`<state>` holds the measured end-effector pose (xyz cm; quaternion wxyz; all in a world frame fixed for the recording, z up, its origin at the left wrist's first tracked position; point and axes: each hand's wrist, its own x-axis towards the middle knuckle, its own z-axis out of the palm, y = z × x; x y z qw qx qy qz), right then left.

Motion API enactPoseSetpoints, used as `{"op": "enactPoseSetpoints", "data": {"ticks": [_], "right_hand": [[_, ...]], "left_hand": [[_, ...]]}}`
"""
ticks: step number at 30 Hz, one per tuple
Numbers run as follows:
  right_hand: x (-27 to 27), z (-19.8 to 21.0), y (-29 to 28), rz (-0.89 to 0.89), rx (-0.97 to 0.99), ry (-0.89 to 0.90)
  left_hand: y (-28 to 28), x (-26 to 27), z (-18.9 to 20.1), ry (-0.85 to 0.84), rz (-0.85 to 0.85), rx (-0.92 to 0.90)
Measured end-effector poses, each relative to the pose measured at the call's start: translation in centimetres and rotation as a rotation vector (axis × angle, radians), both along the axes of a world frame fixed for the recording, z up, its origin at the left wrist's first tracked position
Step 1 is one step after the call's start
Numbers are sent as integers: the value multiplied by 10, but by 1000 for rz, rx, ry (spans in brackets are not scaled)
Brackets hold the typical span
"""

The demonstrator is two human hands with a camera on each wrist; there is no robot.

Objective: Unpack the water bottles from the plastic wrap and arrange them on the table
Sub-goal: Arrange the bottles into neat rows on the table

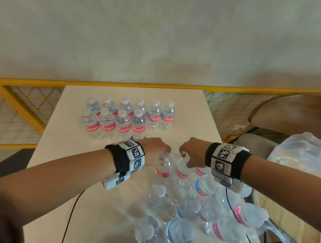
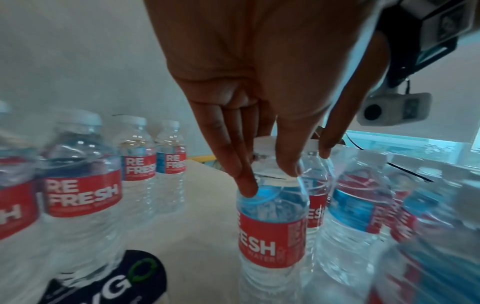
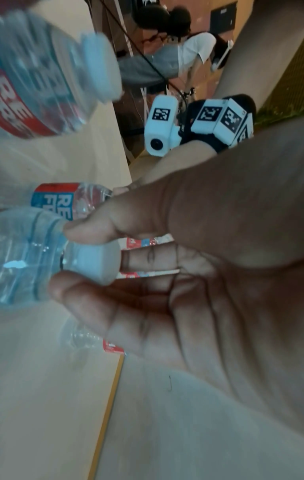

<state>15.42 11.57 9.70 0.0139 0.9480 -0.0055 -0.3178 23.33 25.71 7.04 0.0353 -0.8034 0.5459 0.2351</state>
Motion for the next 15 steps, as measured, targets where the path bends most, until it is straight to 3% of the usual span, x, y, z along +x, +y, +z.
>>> {"op": "enactPoseSetpoints", "data": {"ticks": [5, 15], "right_hand": [[39, 1, -10, -13, 6, -86], [83, -12, -9, 21, 44, -150]], "left_hand": [[1, 42, 4, -43, 151, -33], [-19, 72, -3, -139, 252, -7]]}}
